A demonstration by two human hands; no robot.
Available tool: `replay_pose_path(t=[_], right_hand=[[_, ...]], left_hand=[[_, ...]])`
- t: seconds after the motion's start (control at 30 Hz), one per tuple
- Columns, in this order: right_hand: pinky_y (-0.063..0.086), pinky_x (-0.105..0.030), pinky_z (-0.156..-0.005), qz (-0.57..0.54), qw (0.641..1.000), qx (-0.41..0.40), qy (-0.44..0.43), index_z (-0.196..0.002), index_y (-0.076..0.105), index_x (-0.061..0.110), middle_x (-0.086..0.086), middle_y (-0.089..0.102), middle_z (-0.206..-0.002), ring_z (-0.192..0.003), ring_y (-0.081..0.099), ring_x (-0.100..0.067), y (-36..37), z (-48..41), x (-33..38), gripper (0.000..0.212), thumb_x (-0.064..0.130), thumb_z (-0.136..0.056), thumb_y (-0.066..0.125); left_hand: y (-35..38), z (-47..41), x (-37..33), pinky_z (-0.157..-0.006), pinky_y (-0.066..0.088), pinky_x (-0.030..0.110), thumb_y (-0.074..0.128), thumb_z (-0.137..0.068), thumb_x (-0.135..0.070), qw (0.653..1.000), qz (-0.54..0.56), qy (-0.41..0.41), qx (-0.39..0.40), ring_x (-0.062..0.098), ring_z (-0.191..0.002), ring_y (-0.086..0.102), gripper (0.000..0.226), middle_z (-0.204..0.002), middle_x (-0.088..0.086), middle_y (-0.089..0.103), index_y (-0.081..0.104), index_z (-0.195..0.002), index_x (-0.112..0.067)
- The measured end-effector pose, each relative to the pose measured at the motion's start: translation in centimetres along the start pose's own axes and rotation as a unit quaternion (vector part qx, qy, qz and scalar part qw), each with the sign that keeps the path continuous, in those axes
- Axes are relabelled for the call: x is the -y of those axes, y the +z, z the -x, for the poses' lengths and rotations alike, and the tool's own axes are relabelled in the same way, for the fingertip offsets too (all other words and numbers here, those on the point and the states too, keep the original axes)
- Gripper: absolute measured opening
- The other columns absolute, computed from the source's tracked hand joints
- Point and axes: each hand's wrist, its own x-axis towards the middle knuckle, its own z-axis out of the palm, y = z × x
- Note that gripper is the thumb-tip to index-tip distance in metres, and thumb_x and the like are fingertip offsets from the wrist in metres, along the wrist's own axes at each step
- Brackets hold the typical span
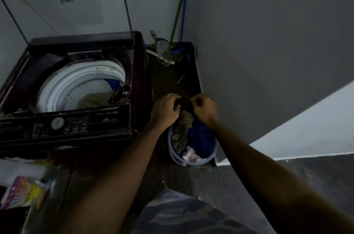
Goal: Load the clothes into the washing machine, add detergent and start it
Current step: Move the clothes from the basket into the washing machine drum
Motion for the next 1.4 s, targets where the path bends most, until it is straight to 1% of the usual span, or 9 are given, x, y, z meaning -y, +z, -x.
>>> replay_pose_path(t=[0.23, 0.5, 0.63, 0.87, 1.0, 1.1, 1.2, 1.3, 1.4], right_hand=[[0.034, -0.013, -0.065, 0.013, 0.998, -0.012, 0.057, -0.098, 0.068, 0.012, -0.008, 0.067, -0.100, -0.079, 0.054, -0.011, -0.3, 1.5, -5.7, 0.015, 0.013, -0.089, 0.057], [0.050, -0.032, -0.072, 0.041, 0.994, -0.003, 0.102, -0.091, 0.070, 0.006, -0.015, 0.069, -0.096, -0.082, 0.064, -0.032, 3.0, 1.2, -13.3, 0.014, 0.007, -0.085, 0.057], [0.046, -0.029, -0.077, 0.063, 0.990, 0.030, 0.119, -0.105, 0.070, 0.008, -0.015, 0.068, -0.110, -0.094, 0.063, -0.033, 7.7, -0.6, -19.0, 0.023, 0.008, -0.086, 0.057], [0.049, -0.036, -0.086, 0.097, 0.988, 0.100, 0.061, -0.114, 0.065, 0.003, -0.017, 0.066, -0.113, -0.103, 0.060, -0.034, 17.4, -5.6, -27.3, 0.028, 0.006, -0.090, 0.051], [0.036, -0.038, -0.107, 0.147, 0.979, 0.142, -0.009, -0.138, 0.047, 0.007, -0.016, 0.054, -0.136, -0.124, 0.049, -0.032, 21.5, -9.7, -30.0, 0.045, 0.013, -0.094, 0.053], [0.031, -0.041, -0.110, 0.232, 0.964, 0.118, -0.055, -0.145, 0.038, 0.017, -0.010, 0.042, -0.147, -0.134, 0.038, -0.030, 24.2, -12.0, -31.2, 0.053, 0.017, -0.094, 0.051], [0.027, -0.040, -0.108, 0.269, 0.954, 0.132, -0.027, -0.143, 0.040, 0.016, -0.013, 0.042, -0.146, -0.133, 0.038, -0.030, 26.7, -12.5, -32.6, 0.046, 0.034, -0.101, 0.036], [0.033, -0.039, -0.099, 0.333, 0.931, 0.144, -0.031, -0.126, 0.054, 0.010, -0.015, 0.053, -0.132, -0.121, 0.046, -0.032, 26.5, -11.6, -32.8, 0.033, 0.026, -0.098, 0.044], [0.041, -0.040, -0.086, 0.282, 0.953, 0.109, -0.033, -0.108, 0.061, 0.005, -0.017, 0.057, -0.117, -0.109, 0.051, -0.035, 24.4, -10.2, -31.8, 0.023, 0.018, -0.092, 0.051]], left_hand=[[5.4, -0.6, -0.2, -0.099, 0.047, 0.036, 0.056, -0.096, -0.020, 0.997, -0.024, -0.004, 0.072, 0.022, -0.120, 0.055, 0.037, -0.134, 0.002, 0.055, 0.054, -0.133, -0.017], [13.6, -1.3, 3.2, -0.097, 0.046, 0.036, 0.057, -0.093, -0.016, 0.995, 0.007, -0.059, 0.083, 0.026, -0.119, 0.056, 0.040, -0.132, 0.006, 0.059, 0.056, -0.133, -0.017], [19.5, -2.1, 8.2, -0.097, 0.043, 0.034, 0.058, -0.091, -0.016, 0.994, 0.008, -0.080, 0.074, 0.028, -0.119, 0.055, 0.041, -0.131, 0.007, 0.059, 0.057, -0.132, -0.017], [30.2, -4.8, 18.1, -0.098, 0.043, 0.040, 0.056, -0.093, -0.028, 0.986, 0.026, -0.133, 0.098, 0.036, -0.120, 0.052, 0.041, -0.134, 0.011, 0.056, 0.055, -0.133, -0.017], [34.4, -6.1, 21.6, -0.106, 0.040, 0.045, 0.054, -0.092, -0.042, 0.979, 0.080, -0.158, 0.100, 0.033, -0.128, 0.048, 0.054, -0.143, 0.010, 0.050, 0.048, -0.142, -0.020], [36.1, -6.3, 23.7, -0.107, 0.038, 0.046, 0.055, -0.095, -0.037, 0.979, 0.104, -0.152, 0.086, 0.032, -0.131, 0.046, 0.053, -0.143, 0.013, 0.050, 0.048, -0.142, -0.012], [36.8, -6.2, 24.6, -0.110, 0.035, 0.039, 0.055, -0.098, -0.025, 0.975, 0.132, -0.163, 0.076, 0.032, -0.133, 0.044, 0.048, -0.145, 0.015, 0.048, 0.047, -0.142, -0.009], [36.2, -5.6, 24.0, -0.100, 0.036, 0.030, 0.061, -0.090, -0.037, 0.966, 0.166, -0.187, 0.062, 0.031, -0.126, 0.050, 0.053, -0.139, 0.013, 0.054, 0.053, -0.137, -0.013], [34.8, -4.9, 23.0, -0.101, 0.040, 0.035, 0.064, -0.089, -0.032, 0.964, 0.166, -0.196, 0.071, 0.032, -0.126, 0.051, 0.052, -0.137, 0.015, 0.055, 0.055, -0.135, -0.012]])
